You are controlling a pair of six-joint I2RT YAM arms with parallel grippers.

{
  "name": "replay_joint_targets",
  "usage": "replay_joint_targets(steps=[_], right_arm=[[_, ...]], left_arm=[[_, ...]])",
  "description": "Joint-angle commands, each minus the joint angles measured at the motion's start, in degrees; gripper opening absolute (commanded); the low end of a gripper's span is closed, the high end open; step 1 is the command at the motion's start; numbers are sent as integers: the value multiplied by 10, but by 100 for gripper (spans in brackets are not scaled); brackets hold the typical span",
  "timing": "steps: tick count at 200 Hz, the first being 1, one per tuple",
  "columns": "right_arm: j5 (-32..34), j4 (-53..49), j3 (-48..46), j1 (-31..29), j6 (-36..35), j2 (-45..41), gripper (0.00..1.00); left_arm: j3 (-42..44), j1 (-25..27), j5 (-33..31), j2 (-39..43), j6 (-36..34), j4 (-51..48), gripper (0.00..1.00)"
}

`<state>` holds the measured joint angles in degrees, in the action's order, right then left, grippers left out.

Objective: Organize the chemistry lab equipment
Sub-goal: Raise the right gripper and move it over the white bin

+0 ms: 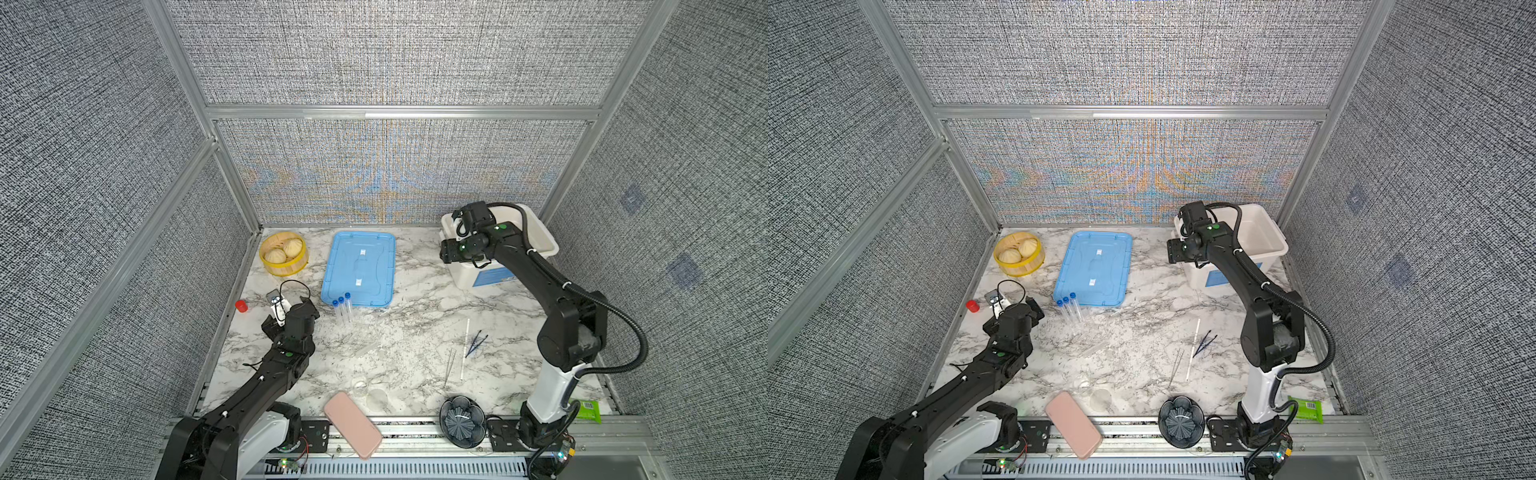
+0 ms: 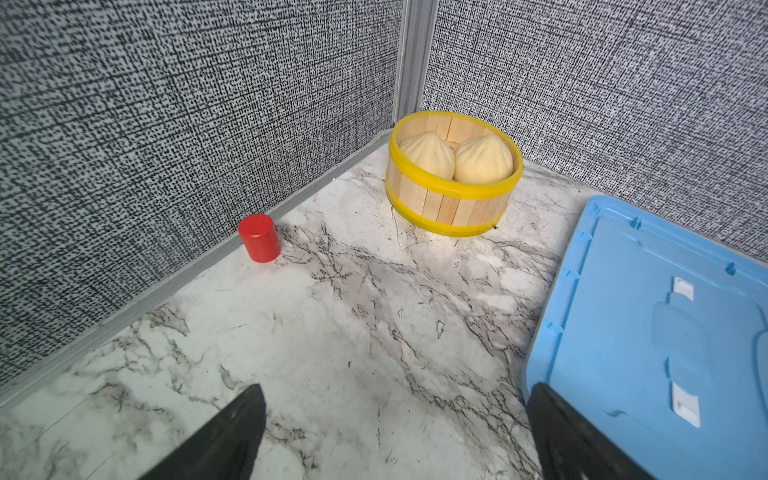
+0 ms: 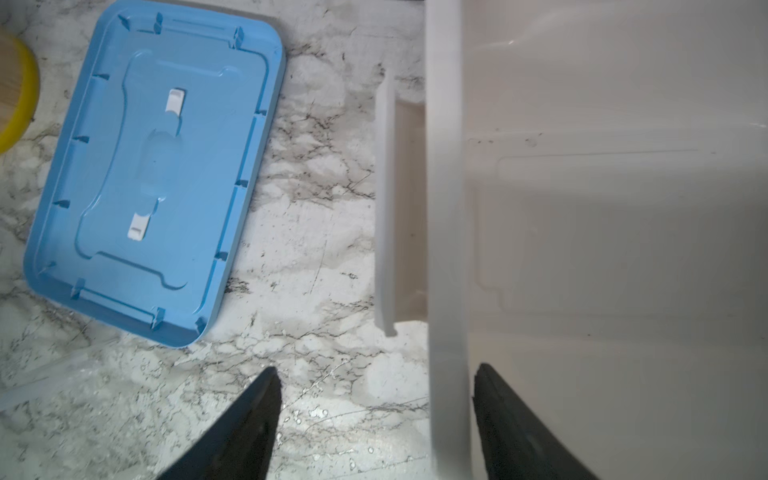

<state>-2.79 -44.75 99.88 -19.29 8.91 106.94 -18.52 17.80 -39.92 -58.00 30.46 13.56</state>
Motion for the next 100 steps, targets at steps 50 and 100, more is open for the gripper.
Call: replay_joint_targets(steps=[50,100], right_arm=[[-20,-26,26,-16,9,5,72],[35,-12,63,-11,19,30,73]], left_arm=[[-5,0,2,-5,0,6,99],[-6,0,2,-8,-1,7,99]])
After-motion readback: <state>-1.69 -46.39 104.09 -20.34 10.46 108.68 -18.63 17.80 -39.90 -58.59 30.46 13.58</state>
